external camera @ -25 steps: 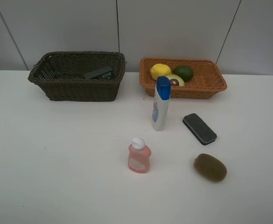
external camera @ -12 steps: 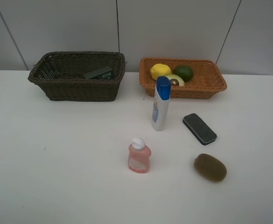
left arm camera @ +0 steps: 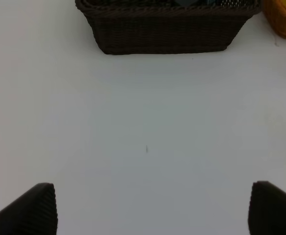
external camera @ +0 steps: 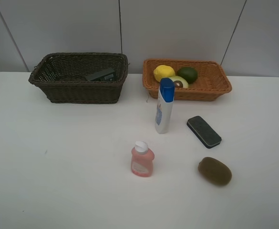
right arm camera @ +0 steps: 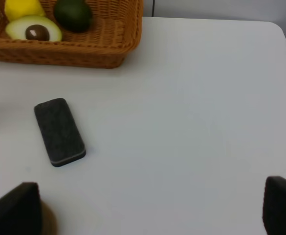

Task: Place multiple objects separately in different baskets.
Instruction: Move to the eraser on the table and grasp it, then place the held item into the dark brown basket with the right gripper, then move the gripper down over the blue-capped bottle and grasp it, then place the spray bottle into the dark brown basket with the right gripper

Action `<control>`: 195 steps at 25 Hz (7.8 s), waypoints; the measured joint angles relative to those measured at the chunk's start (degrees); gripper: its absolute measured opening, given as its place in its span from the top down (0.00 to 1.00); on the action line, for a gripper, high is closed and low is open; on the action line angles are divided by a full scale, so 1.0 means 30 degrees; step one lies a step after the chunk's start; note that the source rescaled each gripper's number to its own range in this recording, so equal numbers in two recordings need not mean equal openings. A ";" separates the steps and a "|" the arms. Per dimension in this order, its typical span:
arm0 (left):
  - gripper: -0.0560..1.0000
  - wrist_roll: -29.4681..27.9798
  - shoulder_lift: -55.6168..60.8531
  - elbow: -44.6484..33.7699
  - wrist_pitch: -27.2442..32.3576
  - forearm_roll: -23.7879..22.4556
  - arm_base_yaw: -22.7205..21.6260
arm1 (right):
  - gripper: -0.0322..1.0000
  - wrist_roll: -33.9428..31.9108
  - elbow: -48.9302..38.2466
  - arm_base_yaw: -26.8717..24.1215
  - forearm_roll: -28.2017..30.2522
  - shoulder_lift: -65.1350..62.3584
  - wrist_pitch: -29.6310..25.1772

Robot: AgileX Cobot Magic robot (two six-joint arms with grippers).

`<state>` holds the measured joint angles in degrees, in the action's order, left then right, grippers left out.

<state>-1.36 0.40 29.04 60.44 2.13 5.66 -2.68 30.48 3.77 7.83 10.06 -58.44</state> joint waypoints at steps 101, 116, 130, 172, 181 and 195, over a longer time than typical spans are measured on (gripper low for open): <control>0.00 0.0000 0.0000 0.0000 0.0099 0.0059 0.0000 | 0.01 0.4395 3.1384 1.1310 -1.0255 4.3790 1.5824; 0.00 0.0000 0.0000 0.0000 0.0099 0.0059 0.0000 | 0.01 0.1099 3.1630 1.1162 -0.4159 3.5953 -0.3360; 0.00 0.0000 0.0000 0.0000 0.0099 0.0059 0.0000 | 0.01 -0.0523 2.2608 1.1078 -0.2374 2.9683 -0.3923; 0.00 0.0000 0.0000 0.0000 0.0099 0.0059 0.0000 | 0.90 0.0140 1.9969 0.9982 -0.0932 3.5517 -0.0936; 0.00 0.0000 0.0000 0.0000 0.0099 0.0059 0.0000 | 0.90 0.0893 2.5403 0.9982 -0.2874 3.4015 0.1632; 0.00 0.0000 0.0000 0.0000 0.0099 0.0059 0.0000 | 0.91 0.5959 2.5977 1.1151 -1.5292 4.0908 1.7132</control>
<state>-1.36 0.40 29.04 60.74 2.31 5.66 15.20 108.41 37.22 -38.05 132.78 -7.05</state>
